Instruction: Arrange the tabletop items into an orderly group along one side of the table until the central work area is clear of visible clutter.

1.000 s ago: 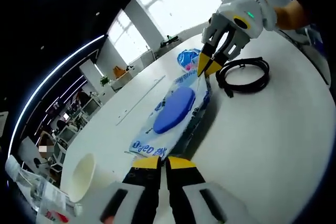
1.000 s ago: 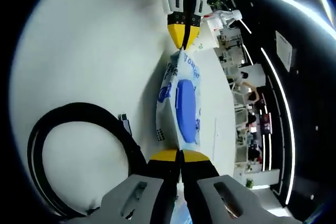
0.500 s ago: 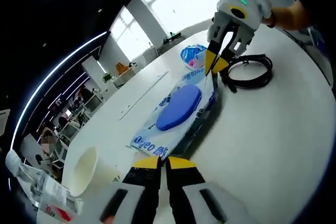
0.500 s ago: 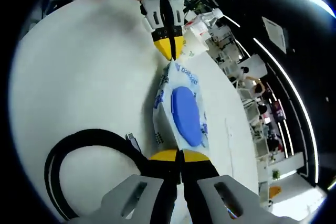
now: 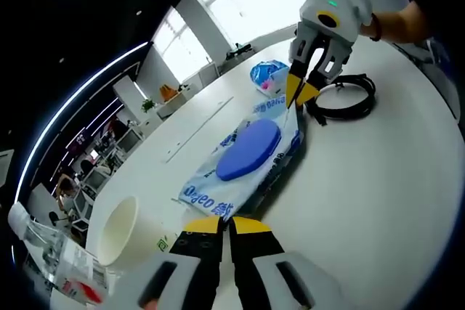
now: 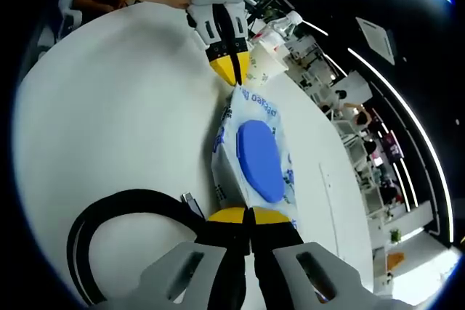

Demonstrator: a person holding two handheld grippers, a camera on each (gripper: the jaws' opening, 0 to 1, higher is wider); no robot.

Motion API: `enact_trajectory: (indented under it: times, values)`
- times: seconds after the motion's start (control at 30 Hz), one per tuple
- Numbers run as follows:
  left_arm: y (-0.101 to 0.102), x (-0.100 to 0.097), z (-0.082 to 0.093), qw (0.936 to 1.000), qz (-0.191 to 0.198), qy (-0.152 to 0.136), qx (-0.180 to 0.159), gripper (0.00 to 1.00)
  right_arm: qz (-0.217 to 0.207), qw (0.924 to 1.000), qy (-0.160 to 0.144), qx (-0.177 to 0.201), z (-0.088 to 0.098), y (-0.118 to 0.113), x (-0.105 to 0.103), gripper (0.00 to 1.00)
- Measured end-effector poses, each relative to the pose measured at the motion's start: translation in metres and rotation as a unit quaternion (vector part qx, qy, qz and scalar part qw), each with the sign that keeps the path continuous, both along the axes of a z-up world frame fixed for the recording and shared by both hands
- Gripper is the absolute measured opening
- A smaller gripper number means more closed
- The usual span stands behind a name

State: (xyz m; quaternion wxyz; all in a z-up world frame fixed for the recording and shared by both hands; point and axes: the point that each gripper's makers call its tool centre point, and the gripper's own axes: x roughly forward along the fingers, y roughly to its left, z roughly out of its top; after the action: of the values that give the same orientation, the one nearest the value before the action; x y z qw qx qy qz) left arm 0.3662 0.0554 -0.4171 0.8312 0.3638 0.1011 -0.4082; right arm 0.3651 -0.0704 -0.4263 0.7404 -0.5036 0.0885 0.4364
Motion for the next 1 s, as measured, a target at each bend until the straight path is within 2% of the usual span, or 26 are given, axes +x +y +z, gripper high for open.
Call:
enact_trajectory:
  times: [0.7,0.87,1.0]
  values:
    - [-0.0002,-0.0023,-0.0042,1.0,-0.003,0.007,0.002,0.03,-0.012,0.9997,0.017,0.01,-0.0055,-0.0002,-0.001,0.0]
    - [0.0012,-0.0029,-0.0053,0.9999,-0.007,0.009,0.005,0.05,-0.007,0.9998,0.014,0.012,-0.0053,-0.0002,-0.0013,0.0]
    - [0.0017,-0.0047,-0.0058,0.9999,-0.01,0.007,0.008,0.11,-0.017,0.9996,0.013,0.016,-0.0044,-0.0015,0.0006,0.03]
